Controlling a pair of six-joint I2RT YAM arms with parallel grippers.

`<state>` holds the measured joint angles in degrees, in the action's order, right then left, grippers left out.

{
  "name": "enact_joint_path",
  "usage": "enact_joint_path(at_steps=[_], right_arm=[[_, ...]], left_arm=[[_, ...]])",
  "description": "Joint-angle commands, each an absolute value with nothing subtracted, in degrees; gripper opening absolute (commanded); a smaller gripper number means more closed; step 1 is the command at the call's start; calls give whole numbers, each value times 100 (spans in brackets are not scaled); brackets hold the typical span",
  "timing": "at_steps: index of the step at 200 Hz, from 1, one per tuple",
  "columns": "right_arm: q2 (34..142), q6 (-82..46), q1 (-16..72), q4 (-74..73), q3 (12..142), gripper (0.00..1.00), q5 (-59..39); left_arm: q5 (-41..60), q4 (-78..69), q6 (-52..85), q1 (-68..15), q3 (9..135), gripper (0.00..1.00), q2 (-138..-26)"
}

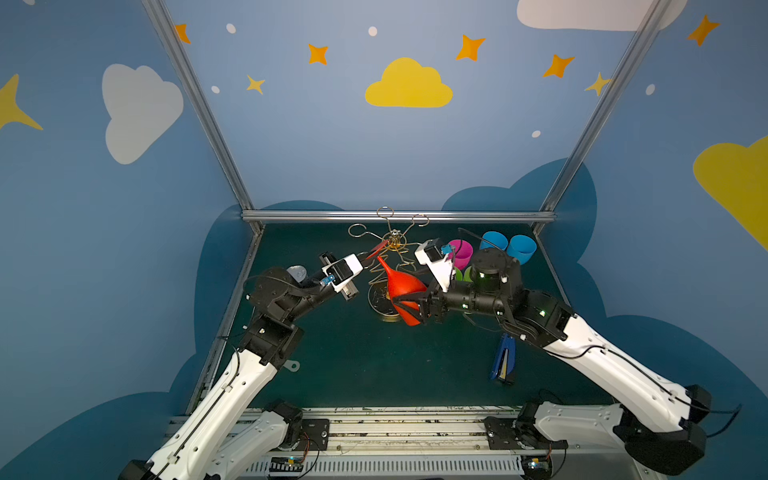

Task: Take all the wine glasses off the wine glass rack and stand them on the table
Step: 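Open the left gripper to release the foot while the right gripper holds the glass, then withdraw the left gripper while the right gripper carries the red glass toward the robot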

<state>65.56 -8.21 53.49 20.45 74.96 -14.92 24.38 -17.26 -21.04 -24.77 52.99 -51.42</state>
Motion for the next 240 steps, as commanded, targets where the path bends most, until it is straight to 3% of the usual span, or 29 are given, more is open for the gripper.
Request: enact_joint_path(at_steps=[1, 96, 175, 200, 240], right_arm=[[6106, -851, 5296, 1417, 7123, 82, -1527], [4502, -1015, 4993, 1008, 6002, 81, -1238], [4997, -1014, 4965, 644, 6036, 75, -951], [5325, -1023, 4972, 488, 6256, 66, -1230], [5515, -1100, 4970, 369, 6334, 29, -1384]], left_arm=[[1821, -2065, -1016, -2451, 5223, 3, -4980], [1468, -2252, -133, -2448, 4844, 3, -4818], [1903, -2251, 79, -2449, 4781, 3, -4737], [2029, -2240, 140, -2449, 4761, 3, -4720], [1975, -2205, 142, -2446, 4692, 3, -4721]])
